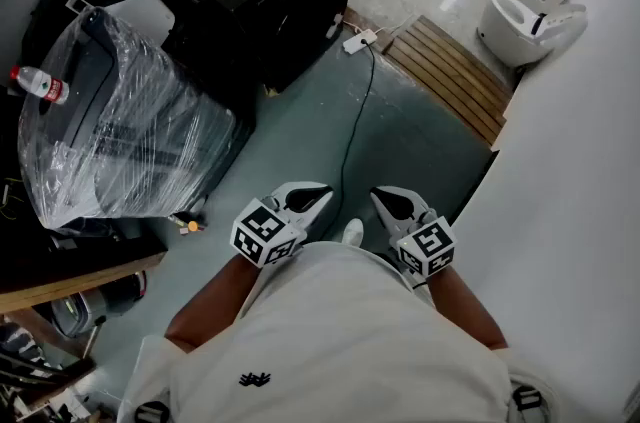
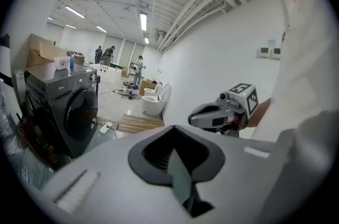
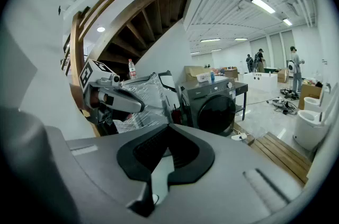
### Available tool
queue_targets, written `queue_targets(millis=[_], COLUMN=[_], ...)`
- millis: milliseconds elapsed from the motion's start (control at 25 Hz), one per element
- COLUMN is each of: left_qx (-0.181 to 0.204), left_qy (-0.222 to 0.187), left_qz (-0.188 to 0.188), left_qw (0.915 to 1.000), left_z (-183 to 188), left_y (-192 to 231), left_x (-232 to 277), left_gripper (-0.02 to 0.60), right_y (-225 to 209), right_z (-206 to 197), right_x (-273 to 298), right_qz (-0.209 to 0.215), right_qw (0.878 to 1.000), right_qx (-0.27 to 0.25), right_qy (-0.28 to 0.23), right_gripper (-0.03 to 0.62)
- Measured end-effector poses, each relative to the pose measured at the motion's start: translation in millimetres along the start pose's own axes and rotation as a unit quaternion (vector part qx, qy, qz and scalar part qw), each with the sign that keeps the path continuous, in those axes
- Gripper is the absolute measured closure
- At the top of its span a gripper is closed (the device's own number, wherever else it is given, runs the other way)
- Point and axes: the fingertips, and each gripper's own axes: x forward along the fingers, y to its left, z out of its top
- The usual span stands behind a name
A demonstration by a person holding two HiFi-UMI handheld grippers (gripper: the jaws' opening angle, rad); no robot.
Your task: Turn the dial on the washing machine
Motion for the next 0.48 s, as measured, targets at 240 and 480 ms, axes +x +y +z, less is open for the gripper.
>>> queue_targets(millis=[240, 480], left_qx=[0.008, 0.009], left_qy=[-0.012, -0.001], left_qz=[0.009, 0.0], left_qw=[0.9999, 1.0], left_z=[28, 48], left_y=[-4, 8], left_x=[55, 95], left_gripper=[0.525, 0.525], right_y=[-56, -105], right_z=[-1, -4], right_x=[-18, -17], right_qz=[0.003, -0.005], right_qw=[1.0, 1.0], right_qx=[-0.011, 0.0], right_qy=[-0.001, 0.005], right_gripper=[0.594, 0.594])
